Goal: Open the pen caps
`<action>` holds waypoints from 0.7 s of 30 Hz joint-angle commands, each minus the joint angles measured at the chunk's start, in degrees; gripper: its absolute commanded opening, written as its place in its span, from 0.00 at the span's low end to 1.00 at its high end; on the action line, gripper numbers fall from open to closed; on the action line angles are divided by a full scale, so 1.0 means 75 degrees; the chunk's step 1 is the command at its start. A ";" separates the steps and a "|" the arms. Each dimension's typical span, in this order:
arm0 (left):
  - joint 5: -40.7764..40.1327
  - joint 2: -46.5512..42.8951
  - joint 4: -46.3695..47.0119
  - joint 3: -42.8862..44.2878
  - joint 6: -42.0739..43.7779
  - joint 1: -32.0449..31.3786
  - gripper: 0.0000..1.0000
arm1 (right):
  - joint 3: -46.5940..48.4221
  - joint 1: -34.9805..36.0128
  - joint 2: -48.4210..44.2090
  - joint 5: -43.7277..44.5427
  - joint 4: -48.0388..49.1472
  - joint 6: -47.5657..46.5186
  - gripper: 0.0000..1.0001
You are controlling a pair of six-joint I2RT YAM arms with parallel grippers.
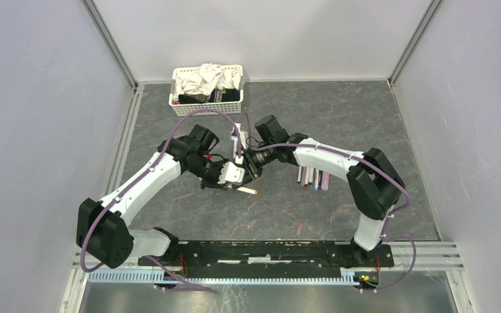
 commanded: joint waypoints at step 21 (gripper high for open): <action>-0.1619 0.0782 -0.0407 0.1067 0.1636 0.1841 0.02 | -0.1485 -0.0362 -0.0871 0.1079 -0.1324 -0.1601 0.00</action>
